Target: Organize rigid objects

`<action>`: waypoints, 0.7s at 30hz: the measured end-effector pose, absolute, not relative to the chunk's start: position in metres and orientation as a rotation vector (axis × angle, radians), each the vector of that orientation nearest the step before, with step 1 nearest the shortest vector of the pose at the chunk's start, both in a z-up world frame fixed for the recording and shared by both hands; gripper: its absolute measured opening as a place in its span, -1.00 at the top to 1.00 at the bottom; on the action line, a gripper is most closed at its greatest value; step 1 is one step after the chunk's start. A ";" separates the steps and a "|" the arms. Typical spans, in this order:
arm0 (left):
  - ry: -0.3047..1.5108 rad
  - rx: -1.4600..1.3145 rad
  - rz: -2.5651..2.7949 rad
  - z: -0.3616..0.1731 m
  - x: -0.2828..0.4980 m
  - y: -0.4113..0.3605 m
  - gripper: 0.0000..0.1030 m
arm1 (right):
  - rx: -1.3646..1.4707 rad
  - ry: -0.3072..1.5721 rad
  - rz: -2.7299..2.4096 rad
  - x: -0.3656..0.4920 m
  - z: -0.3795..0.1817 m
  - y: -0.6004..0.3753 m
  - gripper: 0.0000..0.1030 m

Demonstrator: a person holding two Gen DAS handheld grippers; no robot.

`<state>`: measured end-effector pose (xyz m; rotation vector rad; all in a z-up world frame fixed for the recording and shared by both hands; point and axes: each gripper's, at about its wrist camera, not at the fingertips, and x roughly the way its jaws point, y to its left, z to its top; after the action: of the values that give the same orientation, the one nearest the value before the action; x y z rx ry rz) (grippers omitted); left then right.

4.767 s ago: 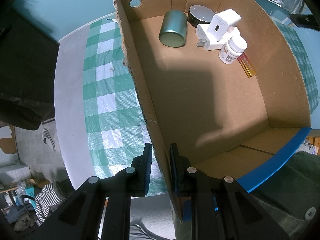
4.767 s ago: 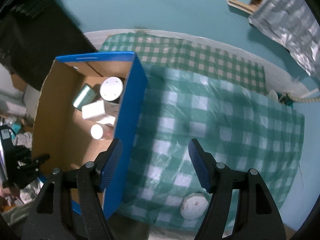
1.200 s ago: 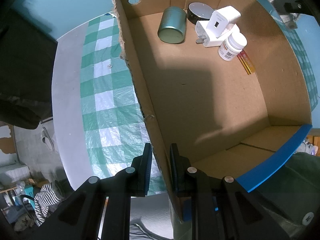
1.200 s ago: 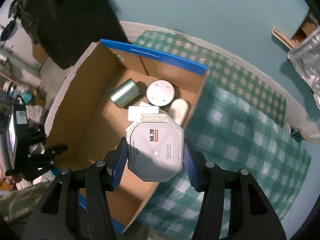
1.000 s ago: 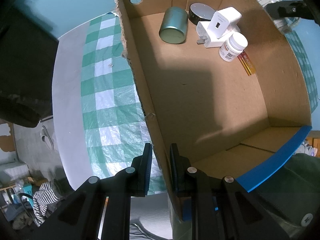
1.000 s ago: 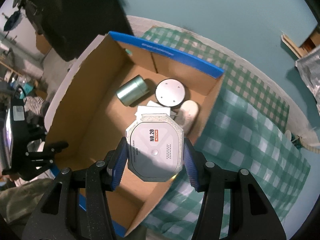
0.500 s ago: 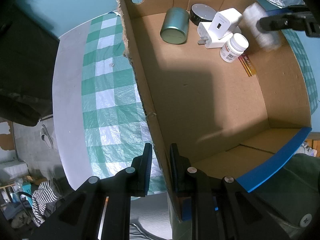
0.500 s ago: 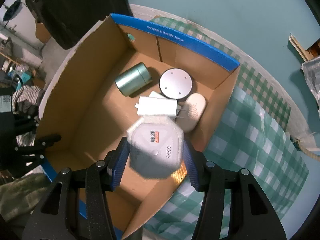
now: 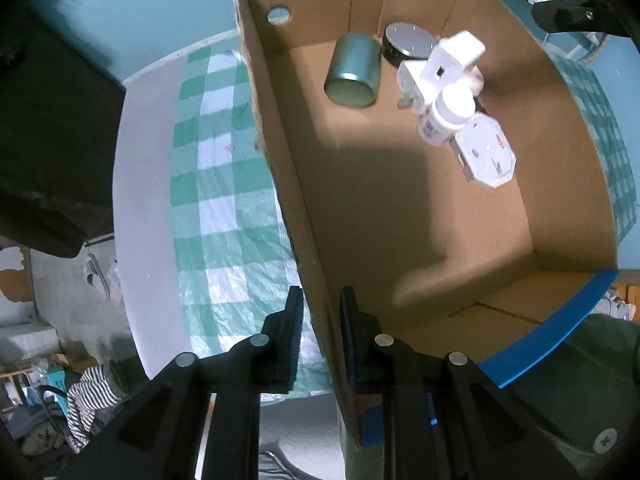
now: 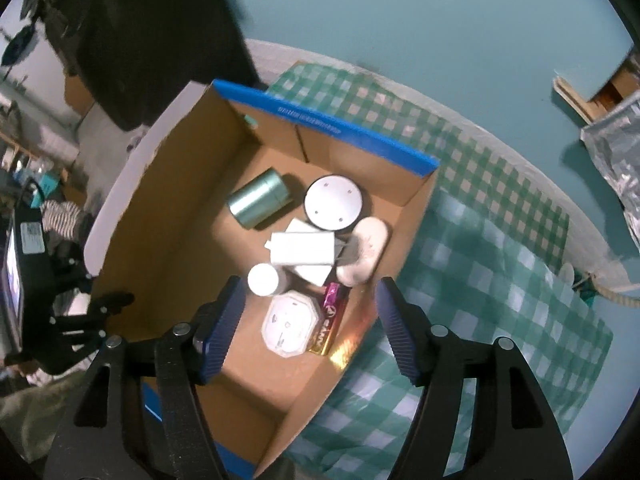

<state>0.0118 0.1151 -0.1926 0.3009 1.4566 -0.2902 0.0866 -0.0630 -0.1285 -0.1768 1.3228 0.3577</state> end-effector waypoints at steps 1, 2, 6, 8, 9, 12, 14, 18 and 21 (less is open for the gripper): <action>1.450 0.303 -0.284 -0.190 0.014 0.115 0.63 | -0.163 1.317 0.342 0.088 -0.125 -0.066 -0.33; 1.443 0.306 -0.277 -0.186 0.016 0.114 0.63 | -0.151 1.312 0.332 0.088 -0.121 -0.069 -0.34; 1.387 0.306 -0.247 -0.163 0.027 0.110 0.27 | -0.115 1.277 0.298 0.091 -0.107 -0.078 -0.35; 1.354 0.305 -0.239 -0.150 0.033 0.107 0.06 | -0.095 1.257 0.273 0.093 -0.099 -0.083 -0.36; 1.335 0.308 -0.230 -0.142 0.037 0.106 -0.02 | -0.092 1.246 0.256 0.094 -0.096 -0.085 -0.36; 1.274 0.312 -0.214 -0.118 0.046 0.099 -0.28 | -0.072 1.211 0.206 0.097 -0.082 -0.092 -0.37; 1.236 0.316 -0.200 -0.104 0.052 0.096 -0.56 | -0.049 1.191 0.184 0.098 -0.072 -0.097 -0.38; 1.171 0.289 -0.170 -0.074 0.064 0.092 -0.72 | -0.023 1.156 0.138 0.097 -0.050 -0.106 -0.40; 1.144 0.236 -0.166 -0.055 0.069 0.092 -0.77 | -0.026 1.126 0.105 0.095 -0.035 -0.112 -0.40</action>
<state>0.0691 0.0917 -0.0548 0.2362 1.1442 -0.1662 0.0953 -0.1116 -0.0351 -0.0263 1.1258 0.1050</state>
